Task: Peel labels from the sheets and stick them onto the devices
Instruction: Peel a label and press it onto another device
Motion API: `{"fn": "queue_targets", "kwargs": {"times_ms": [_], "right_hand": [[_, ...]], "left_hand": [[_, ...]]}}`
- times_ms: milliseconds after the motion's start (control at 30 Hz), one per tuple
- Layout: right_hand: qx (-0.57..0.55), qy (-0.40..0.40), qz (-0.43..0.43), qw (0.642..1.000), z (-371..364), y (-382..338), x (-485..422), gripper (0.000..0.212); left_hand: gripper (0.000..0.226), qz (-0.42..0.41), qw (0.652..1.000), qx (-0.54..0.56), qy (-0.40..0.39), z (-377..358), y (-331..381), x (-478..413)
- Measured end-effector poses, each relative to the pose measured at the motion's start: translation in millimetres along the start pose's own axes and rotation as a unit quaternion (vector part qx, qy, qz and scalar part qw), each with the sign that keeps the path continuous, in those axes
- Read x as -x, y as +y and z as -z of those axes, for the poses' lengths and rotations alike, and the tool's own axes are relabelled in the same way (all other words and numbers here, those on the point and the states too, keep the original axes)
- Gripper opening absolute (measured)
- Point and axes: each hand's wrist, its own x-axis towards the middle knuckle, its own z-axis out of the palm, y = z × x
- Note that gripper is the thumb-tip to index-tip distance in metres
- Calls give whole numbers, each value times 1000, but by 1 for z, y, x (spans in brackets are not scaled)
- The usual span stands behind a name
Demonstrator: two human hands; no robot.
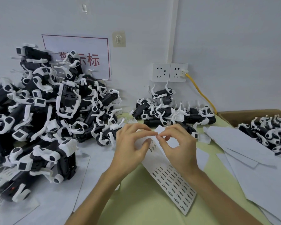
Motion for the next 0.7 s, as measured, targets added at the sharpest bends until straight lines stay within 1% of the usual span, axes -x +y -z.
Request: {"fn": "queue_targets", "kwargs": {"times_ms": [33,100,167,200,233,300,333,400,467,533,633,700], "right_hand": [[-2,-1,-3,1000,0,-1,0,17],[-17,-3,-18,1000,-1,-2,0,14],[-38,-18,-72,997,-1,-4,1,7],[-48,-40,-120,991,-1,-4,0,11],[-58,-78,-176,980,-1,-3,0,22],[-66,-170,-275,944,-2,0,1,43],[-71,-207,-308,926,-3,1,2,50],[-88,-245,-345,902,-6,4,4,53],[-105,-234,-358,898,-8,7,6,50],[-122,-192,-364,903,-8,8,4,46],[-94,-85,-350,928,0,14,-2,44],[-65,-11,-327,943,8,20,-7,45]], "left_hand": [[36,-3,1000,-19,10,2,-3,-2],[47,16,998,-29,59,9,-14,-6],[58,42,993,-25,107,21,-29,-10],[63,52,992,-30,112,26,-37,-11],[67,59,992,-40,103,31,-43,-11],[73,70,994,-64,47,35,-52,-11],[76,73,994,-87,2,35,-54,-10],[75,66,982,-162,-78,31,-58,-9],[77,54,969,-216,-105,28,-61,-8],[71,37,965,-240,-98,28,-63,-8],[65,25,961,-261,-87,29,-64,-8],[67,25,960,-267,-86,29,-62,-7]]}}
